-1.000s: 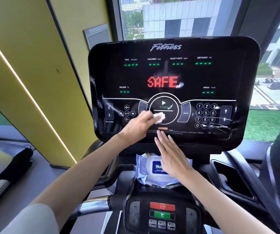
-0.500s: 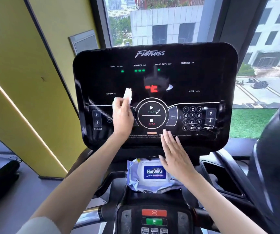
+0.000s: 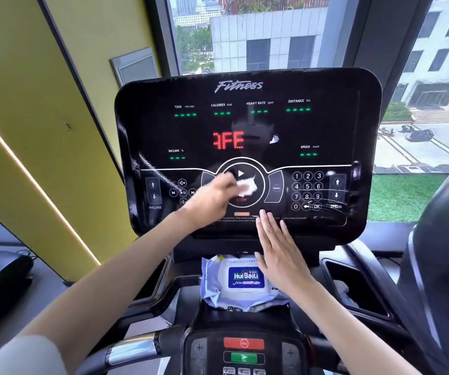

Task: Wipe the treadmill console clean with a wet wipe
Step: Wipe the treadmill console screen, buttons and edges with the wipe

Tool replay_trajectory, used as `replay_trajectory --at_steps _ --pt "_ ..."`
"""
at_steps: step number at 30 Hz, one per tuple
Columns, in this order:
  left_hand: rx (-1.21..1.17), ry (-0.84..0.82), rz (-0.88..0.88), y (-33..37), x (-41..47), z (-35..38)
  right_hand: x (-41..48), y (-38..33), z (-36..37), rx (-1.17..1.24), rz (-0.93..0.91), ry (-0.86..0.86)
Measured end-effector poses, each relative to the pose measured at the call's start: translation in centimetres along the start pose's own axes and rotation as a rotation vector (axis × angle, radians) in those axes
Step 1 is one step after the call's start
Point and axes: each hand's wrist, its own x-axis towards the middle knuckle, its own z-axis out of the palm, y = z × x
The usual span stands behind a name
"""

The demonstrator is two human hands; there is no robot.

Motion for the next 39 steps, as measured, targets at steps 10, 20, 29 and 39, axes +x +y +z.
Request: replay_trajectory --at_steps 10,20,29,39 --pt "-0.029 -0.005 -0.012 0.7 1.7 0.5 0.0 -0.1 -0.1 0.013 0.002 -0.001" --pt "-0.056 0.115 -0.148 0.9 2.0 0.1 0.0 -0.2 -0.1 0.015 0.005 -0.011" --pt "-0.013 0.105 -0.083 0.9 2.3 0.1 -0.1 -0.2 -0.2 0.044 0.007 0.0" --pt "-0.106 0.255 -0.275 1.1 3.0 0.3 0.0 -0.3 -0.3 0.041 0.006 -0.008"
